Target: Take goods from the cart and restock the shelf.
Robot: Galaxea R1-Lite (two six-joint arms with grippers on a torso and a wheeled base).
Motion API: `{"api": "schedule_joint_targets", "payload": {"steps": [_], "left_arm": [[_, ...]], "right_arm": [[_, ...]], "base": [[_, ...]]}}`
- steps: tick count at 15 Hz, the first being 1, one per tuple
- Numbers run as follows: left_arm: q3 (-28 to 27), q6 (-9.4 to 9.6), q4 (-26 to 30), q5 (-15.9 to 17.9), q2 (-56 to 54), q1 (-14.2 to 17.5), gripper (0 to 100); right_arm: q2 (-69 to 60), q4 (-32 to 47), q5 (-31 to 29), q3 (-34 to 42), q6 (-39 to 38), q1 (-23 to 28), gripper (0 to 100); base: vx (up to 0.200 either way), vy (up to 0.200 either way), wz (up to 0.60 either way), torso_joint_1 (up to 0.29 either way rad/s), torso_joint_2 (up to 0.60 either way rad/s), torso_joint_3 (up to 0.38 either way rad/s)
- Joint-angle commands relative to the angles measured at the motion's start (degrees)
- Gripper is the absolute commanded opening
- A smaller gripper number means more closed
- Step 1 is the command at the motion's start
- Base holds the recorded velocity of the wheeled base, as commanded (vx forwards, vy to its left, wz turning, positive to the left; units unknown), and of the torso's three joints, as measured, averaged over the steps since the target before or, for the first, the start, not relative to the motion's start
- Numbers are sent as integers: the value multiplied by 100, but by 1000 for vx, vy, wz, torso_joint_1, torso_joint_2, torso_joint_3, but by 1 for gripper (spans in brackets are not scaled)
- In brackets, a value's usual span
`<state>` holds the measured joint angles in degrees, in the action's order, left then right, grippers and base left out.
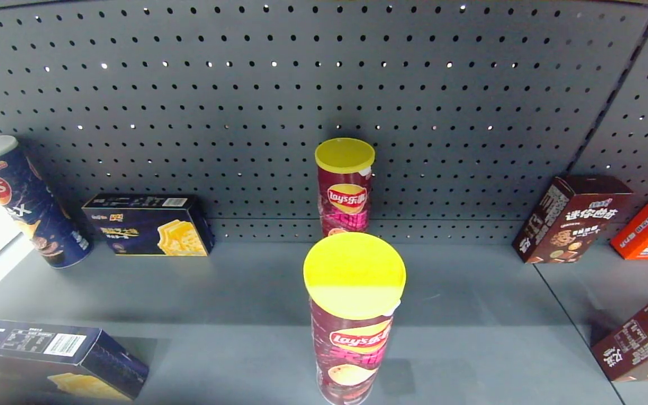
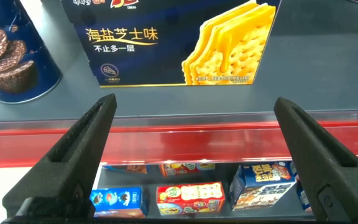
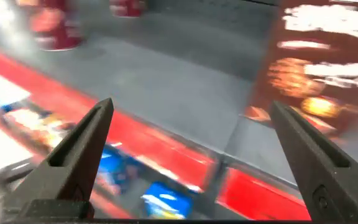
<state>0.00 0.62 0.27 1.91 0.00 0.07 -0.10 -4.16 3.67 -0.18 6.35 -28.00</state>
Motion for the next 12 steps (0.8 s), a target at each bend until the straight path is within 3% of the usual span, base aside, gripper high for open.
{"api": "schedule_joint_targets", "payload": {"steps": [1, 3, 5, 6, 12], "left_arm": [[0, -9, 0, 2, 9, 1, 100], [0, -1, 0, 2, 9, 1, 100], [0, -9, 0, 2, 9, 1, 100], [0, -18, 0, 2, 9, 1, 100], [0, -1, 0, 2, 9, 1, 100]], "right_arm": [[10, 47, 204, 9, -20, -4, 100], [10, 117, 81, -8, -222, -4, 100], [10, 99, -631, 9, -266, -4, 100], [10, 91, -710, 9, -301, -4, 100], [10, 477, -270, 1, -574, -171, 100]], "base": [[0, 0, 0, 0, 0, 0], [0, 0, 0, 0, 0, 0], [0, 0, 0, 0, 0, 0], [0, 0, 0, 0, 0, 0], [0, 0, 0, 0, 0, 0]]}}
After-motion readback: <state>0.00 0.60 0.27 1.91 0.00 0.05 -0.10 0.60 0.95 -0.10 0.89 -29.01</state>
